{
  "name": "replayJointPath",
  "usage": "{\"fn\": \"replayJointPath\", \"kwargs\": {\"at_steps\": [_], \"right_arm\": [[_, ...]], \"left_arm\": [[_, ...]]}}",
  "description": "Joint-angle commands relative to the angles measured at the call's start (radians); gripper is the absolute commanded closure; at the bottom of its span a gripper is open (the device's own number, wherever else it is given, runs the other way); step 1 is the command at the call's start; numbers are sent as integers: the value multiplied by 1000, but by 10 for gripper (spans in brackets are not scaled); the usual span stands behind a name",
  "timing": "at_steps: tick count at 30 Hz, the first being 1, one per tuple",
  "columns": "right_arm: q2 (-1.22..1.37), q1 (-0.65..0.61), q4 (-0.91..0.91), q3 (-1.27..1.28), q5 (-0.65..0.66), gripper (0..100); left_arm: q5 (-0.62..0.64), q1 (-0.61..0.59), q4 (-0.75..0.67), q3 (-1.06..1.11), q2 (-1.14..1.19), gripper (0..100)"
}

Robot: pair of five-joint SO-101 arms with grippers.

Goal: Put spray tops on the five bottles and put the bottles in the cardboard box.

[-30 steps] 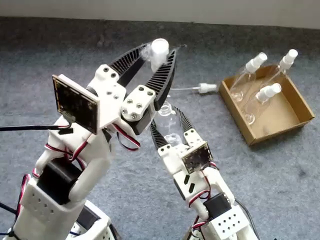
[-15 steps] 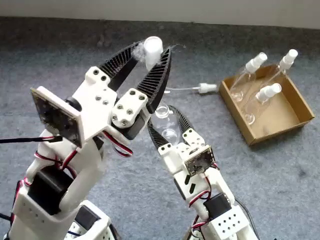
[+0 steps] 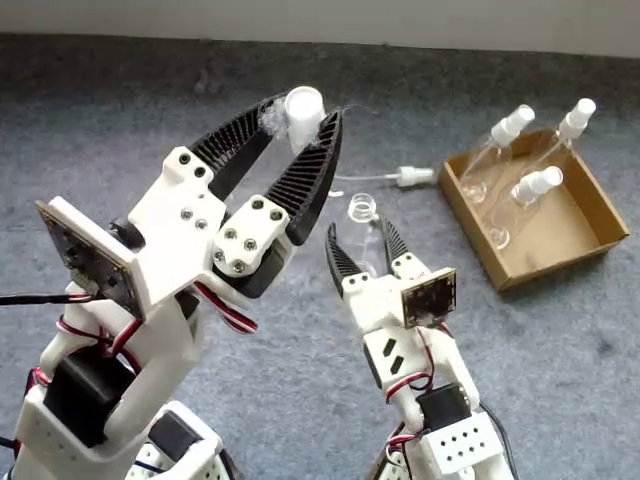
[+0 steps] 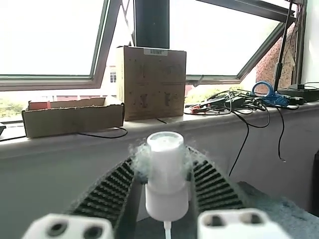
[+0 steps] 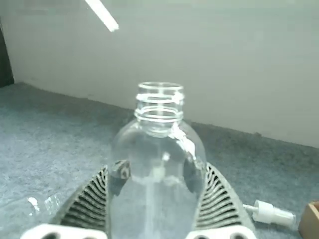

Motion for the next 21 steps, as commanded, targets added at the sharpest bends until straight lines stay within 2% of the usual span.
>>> {"fn": "replayJointPath", "kwargs": {"at_steps": [1, 4, 10, 15, 18, 21], "right_arm": [[-8, 19, 19, 88, -12, 962], [-8, 19, 19, 88, -12, 928], [-8, 19, 19, 87, -11, 924], [-8, 15, 19, 87, -3, 924], [-8, 15, 18, 87, 69, 924], [-8, 13, 18, 87, 81, 922]], "left_arm": [[-6, 21, 2, -44, -5, 996], [-6, 21, 2, -42, -4, 996], [-6, 24, 0, -31, -2, 996], [-12, 94, -9, 58, -2, 996], [-12, 94, -69, 96, -1, 996], [-14, 94, -120, 139, -1, 996]]}}
